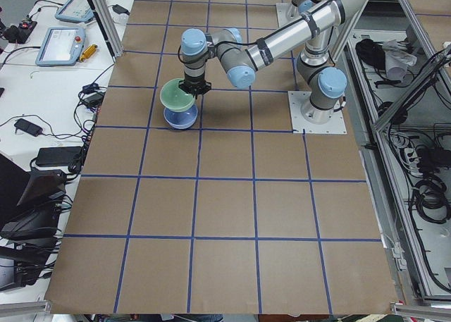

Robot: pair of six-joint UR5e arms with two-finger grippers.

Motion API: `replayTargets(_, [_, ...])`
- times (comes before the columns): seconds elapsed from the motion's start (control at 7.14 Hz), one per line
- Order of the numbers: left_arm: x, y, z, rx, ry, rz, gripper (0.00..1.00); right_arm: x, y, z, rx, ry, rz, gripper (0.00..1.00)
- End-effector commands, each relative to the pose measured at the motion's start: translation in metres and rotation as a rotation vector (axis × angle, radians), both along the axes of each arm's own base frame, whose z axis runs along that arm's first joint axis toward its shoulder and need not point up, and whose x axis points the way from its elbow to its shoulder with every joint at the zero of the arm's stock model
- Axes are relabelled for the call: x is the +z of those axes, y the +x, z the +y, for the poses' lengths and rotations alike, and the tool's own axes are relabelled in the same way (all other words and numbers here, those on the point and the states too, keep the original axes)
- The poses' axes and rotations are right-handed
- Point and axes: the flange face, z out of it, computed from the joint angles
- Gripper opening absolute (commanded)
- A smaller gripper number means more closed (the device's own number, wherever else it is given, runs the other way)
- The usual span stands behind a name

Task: Stack green bowl on blue bowl
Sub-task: 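Lower the green bowl into the blue bowl and open the left gripper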

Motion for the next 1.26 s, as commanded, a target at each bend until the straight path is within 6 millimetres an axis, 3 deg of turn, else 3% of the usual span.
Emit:
replayTargets(0.0, [-0.018, 0.005, -0.003, 0.007, 0.015, 0.001, 0.00, 0.000, 0.000, 0.000, 0.000, 0.000, 0.000, 1.00])
replayTargets(0.28, [-0.027, 0.012, -0.003, 0.009, 0.034, -0.058, 0.00, 0.000, 0.000, 0.000, 0.000, 0.000, 0.000, 1.00])
replayTargets(0.42, [-0.031, 0.010, -0.002, 0.010, 0.036, -0.057, 0.28, 0.000, 0.000, 0.000, 0.000, 0.000, 0.000, 1.00])
replayTargets(0.56, [-0.036, 0.007, -0.003, 0.049, 0.058, -0.042, 0.95, 0.000, 0.000, 0.000, 0.000, 0.000, 0.000, 1.00])
replayTargets(0.84, [-0.017, 0.000, -0.004, 0.096, 0.026, -0.049, 1.00, 0.000, 0.000, 0.000, 0.000, 0.000, 0.000, 1.00])
replayTargets(1.12, [0.023, -0.013, -0.001, 0.178, 0.029, 0.013, 1.00, 0.000, 0.000, 0.000, 0.000, 0.000, 0.000, 1.00])
